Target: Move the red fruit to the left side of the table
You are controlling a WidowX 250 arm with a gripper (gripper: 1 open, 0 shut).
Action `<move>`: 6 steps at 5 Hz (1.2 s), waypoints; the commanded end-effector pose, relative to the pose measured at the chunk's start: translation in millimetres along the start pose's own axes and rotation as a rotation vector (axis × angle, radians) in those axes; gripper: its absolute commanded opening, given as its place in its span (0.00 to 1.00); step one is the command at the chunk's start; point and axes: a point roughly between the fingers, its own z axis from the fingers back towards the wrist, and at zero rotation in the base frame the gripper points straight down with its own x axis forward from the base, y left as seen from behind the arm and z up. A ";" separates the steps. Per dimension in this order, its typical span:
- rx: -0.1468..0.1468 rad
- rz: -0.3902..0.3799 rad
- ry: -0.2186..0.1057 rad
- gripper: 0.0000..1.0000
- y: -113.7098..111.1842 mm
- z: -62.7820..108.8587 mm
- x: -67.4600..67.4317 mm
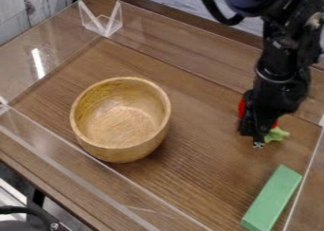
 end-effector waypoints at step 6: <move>0.193 0.428 0.036 0.00 47.8 109.5 -59.1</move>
